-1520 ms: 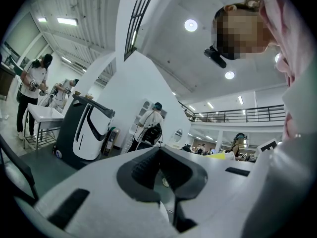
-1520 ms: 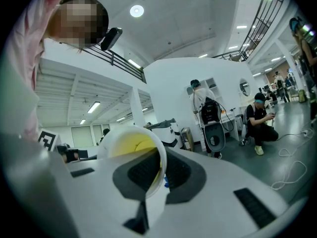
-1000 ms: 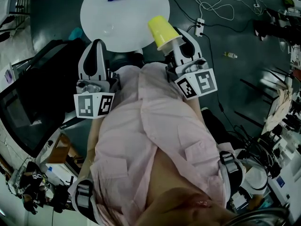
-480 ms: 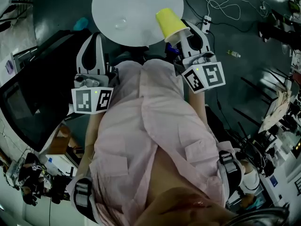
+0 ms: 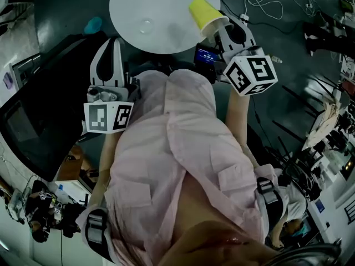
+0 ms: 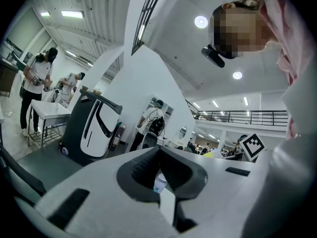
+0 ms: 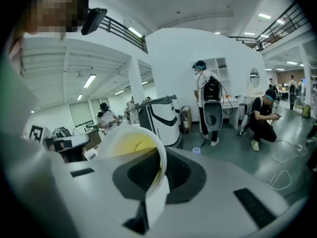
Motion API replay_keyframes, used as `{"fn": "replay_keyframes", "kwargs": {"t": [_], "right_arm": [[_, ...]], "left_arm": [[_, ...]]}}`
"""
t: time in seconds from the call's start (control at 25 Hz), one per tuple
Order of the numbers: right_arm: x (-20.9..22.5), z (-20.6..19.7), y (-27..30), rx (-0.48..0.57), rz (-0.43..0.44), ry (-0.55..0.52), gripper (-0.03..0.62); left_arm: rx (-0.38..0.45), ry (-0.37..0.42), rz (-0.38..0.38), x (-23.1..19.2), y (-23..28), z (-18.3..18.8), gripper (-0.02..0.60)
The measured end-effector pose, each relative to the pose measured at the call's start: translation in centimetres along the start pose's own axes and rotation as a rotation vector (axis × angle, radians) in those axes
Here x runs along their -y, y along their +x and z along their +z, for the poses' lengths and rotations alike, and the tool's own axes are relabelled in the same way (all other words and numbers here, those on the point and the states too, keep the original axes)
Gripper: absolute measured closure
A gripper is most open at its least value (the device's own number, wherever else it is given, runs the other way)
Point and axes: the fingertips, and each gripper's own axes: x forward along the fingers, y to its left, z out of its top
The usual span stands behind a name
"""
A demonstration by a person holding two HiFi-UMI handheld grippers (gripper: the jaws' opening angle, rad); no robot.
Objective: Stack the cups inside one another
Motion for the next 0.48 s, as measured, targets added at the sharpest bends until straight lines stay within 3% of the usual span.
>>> {"fn": "replay_keyframes", "kwargs": {"t": [0.16,0.48], "right_arm": [[-1.2,-0.8,2.5,-0.055,0.017,-0.029,0.557],[-4.3,-5.3,7.7,-0.239,0.136,-0.127,0.557]], "left_arm": [[-0.019,-0.013,-0.026,-0.4,0.6,-0.3,0.566],[-0.026,-0.020,-0.033,-0.9,1.4,-0.1,0.566]]}}
